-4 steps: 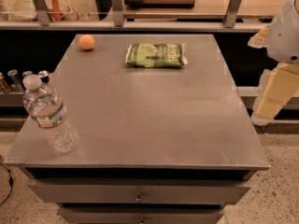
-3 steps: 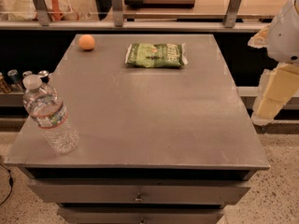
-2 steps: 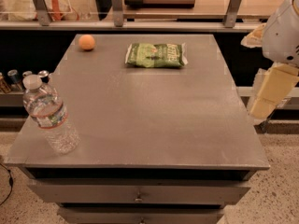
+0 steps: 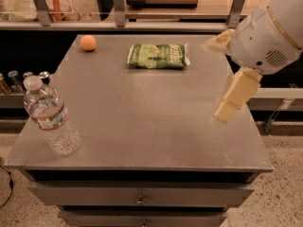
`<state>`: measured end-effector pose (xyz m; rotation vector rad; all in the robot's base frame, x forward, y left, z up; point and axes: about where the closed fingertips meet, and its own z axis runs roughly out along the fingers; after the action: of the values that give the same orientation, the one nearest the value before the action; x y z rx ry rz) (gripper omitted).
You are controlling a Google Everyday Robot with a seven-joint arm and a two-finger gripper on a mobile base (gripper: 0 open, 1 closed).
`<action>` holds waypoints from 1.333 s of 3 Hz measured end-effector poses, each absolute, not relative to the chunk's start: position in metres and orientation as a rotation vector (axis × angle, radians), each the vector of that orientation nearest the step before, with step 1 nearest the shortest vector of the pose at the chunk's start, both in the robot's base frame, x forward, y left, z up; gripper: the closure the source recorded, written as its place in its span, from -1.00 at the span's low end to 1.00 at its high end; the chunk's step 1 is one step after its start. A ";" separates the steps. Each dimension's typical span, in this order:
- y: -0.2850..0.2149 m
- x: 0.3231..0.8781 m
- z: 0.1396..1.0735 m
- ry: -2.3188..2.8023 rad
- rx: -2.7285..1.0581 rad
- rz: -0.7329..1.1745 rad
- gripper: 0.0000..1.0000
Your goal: Move water bottle near green jalapeno chip bag
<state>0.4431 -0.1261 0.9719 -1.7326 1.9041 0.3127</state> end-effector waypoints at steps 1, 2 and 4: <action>-0.067 0.441 0.963 1.778 -1.712 0.538 -1.00; -0.055 0.437 0.967 1.753 -1.703 0.580 -1.00; -0.049 0.439 0.960 1.717 -1.659 0.621 -1.00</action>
Offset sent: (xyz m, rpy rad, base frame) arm -0.0023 0.0546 -0.0085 0.1568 0.0419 0.0827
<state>0.4392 -0.0488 0.9599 -1.6590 1.7173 0.6215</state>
